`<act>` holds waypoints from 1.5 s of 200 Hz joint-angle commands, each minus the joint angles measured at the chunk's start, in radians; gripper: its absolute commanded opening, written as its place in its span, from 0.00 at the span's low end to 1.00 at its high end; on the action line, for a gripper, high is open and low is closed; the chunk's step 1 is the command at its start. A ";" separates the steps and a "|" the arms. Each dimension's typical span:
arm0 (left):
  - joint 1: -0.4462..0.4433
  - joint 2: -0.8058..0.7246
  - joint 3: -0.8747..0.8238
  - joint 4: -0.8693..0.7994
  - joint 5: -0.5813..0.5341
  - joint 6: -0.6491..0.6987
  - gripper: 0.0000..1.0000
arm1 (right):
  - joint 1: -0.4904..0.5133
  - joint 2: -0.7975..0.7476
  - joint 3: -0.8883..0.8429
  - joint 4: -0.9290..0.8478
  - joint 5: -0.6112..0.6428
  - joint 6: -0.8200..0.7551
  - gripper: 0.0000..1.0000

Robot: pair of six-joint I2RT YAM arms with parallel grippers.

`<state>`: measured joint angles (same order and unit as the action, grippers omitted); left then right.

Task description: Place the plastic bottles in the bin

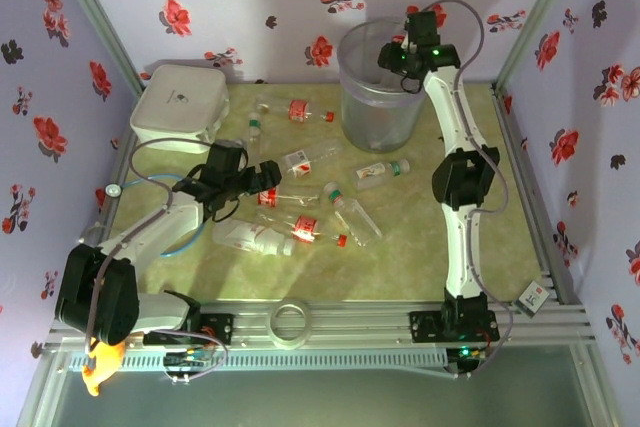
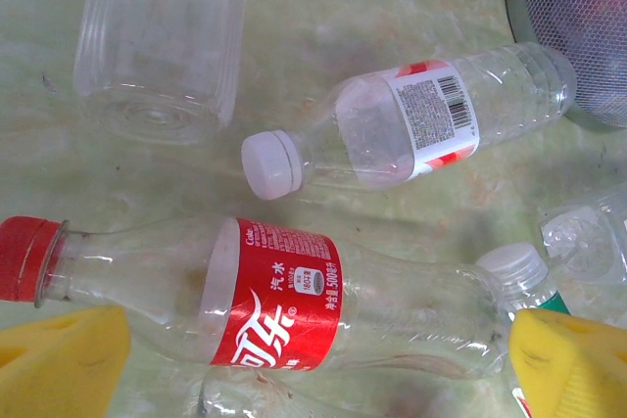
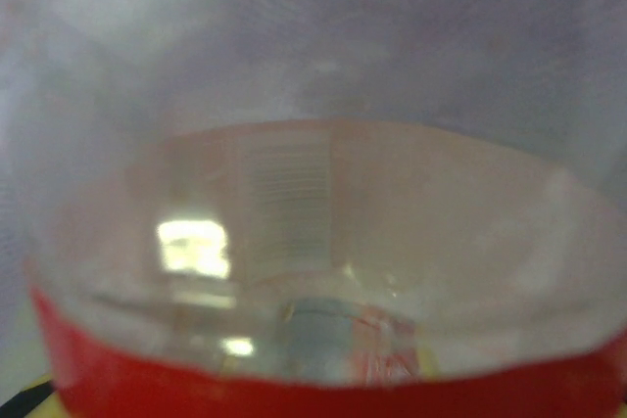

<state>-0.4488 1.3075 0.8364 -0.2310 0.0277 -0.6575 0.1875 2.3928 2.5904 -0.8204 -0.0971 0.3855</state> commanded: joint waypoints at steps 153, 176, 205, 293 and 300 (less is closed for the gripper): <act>0.007 0.017 -0.010 0.029 0.005 -0.023 1.00 | 0.046 0.079 -0.014 -0.024 -0.025 -0.069 0.79; 0.006 0.018 -0.011 0.028 0.003 -0.022 1.00 | 0.050 0.051 0.000 -0.035 -0.014 -0.081 0.80; 0.006 0.020 -0.010 0.027 0.006 -0.022 1.00 | 0.052 -0.009 0.020 -0.037 -0.002 -0.092 0.80; 0.005 0.022 -0.014 0.026 0.005 -0.021 1.00 | 0.052 -0.256 0.022 -0.083 0.026 -0.148 0.87; 0.005 0.022 -0.014 0.026 0.005 -0.021 1.00 | 0.051 -0.278 0.009 -0.093 0.029 -0.154 0.87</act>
<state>-0.4488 1.3228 0.8345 -0.2165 0.0277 -0.6750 0.2317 2.1948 2.5893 -0.8635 -0.0967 0.2729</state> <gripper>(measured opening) 0.997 0.870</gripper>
